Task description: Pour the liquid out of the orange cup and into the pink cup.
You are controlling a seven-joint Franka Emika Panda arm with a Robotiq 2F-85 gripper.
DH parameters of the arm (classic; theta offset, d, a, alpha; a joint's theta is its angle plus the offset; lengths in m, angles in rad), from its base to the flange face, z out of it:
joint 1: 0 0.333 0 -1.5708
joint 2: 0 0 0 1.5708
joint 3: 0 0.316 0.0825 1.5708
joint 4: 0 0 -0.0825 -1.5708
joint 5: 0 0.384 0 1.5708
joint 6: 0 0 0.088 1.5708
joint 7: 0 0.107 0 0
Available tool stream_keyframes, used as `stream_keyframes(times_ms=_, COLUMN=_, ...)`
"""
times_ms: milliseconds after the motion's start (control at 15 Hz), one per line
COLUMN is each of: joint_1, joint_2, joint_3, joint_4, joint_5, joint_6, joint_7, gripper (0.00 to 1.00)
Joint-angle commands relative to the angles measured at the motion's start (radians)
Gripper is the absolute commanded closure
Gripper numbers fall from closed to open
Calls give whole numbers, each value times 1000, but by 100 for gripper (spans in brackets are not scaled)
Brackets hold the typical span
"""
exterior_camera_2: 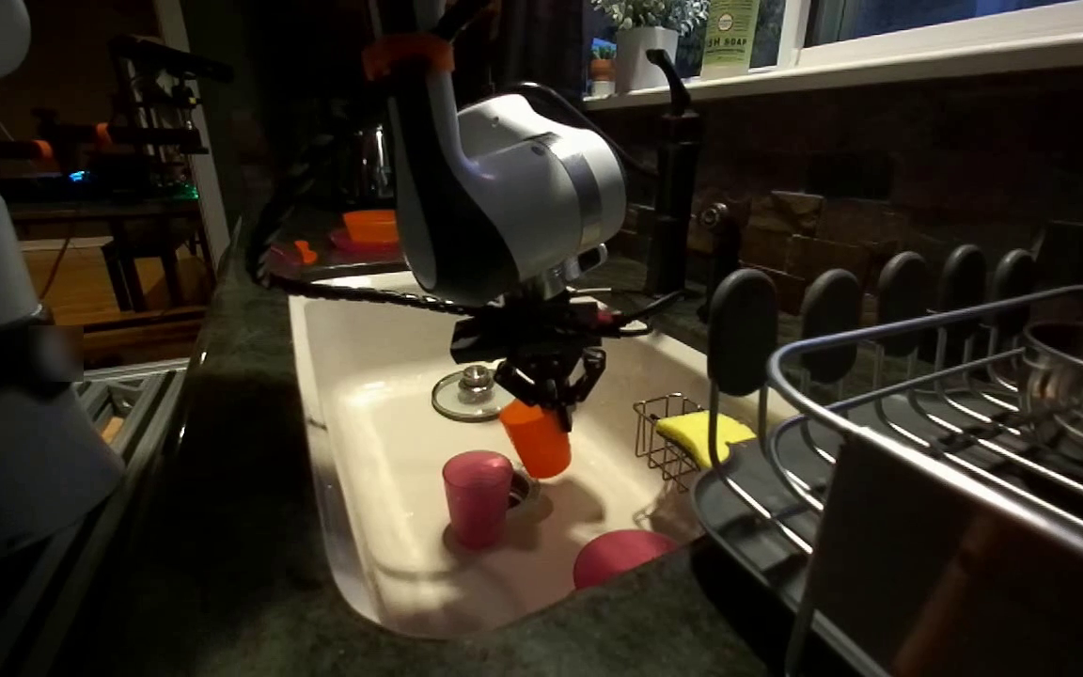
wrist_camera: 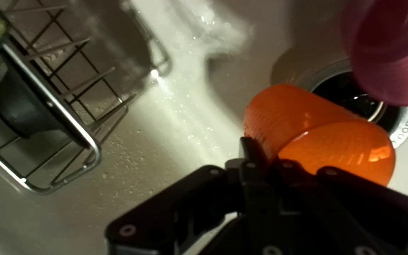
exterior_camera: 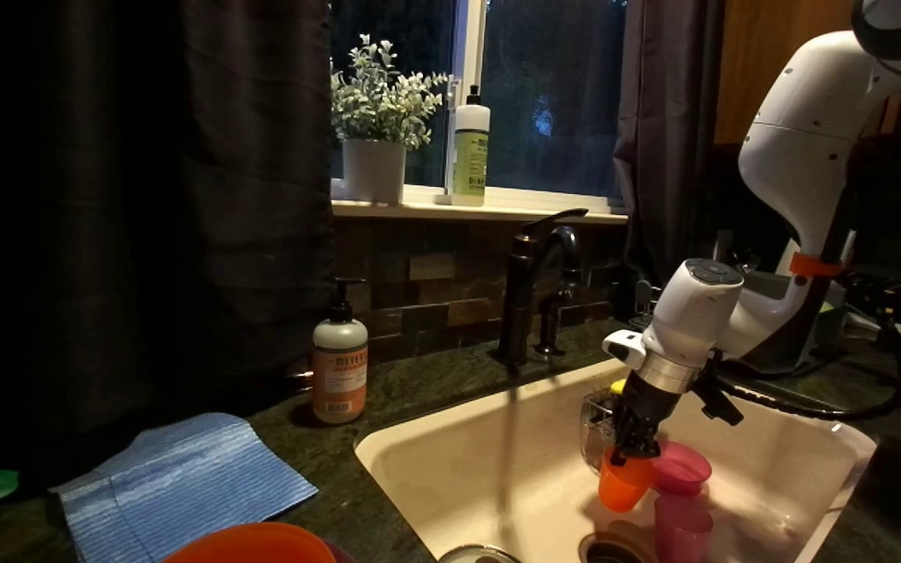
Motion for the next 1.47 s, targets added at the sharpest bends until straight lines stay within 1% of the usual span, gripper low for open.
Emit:
stream_keyframes(times_ms=0, joint_1=-65, joint_2=69, joint_3=67, joint_4=42, joint_5=-75, joint_6=-1, joint_7=63, gripper=99)
stream_keyframes(times_ms=267, joint_1=-125, joint_2=107, joint_3=124, joint_4=58, joint_5=-114, joint_6=-38, joint_7=99, gripper=99)
stream_keyframes(times_ms=400, joint_1=-144, joint_2=124, joint_3=140, joint_4=60, joint_5=-124, joint_6=-64, joint_7=114, gripper=99)
stream_keyframes(times_ms=733, joint_1=-159, joint_2=158, joint_3=152, joint_4=56, joint_5=-111, joint_6=-136, joint_7=158, gripper=99)
stream_keyframes(times_ms=1200, joint_1=-186, joint_2=161, joint_3=184, joint_4=59, joint_5=-112, joint_6=-168, joint_7=255, gripper=99)
stream_keyframes(times_ms=1400, joint_1=-196, joint_2=167, joint_3=204, joint_4=70, joint_5=-134, joint_6=-189, joint_7=308, gripper=99)
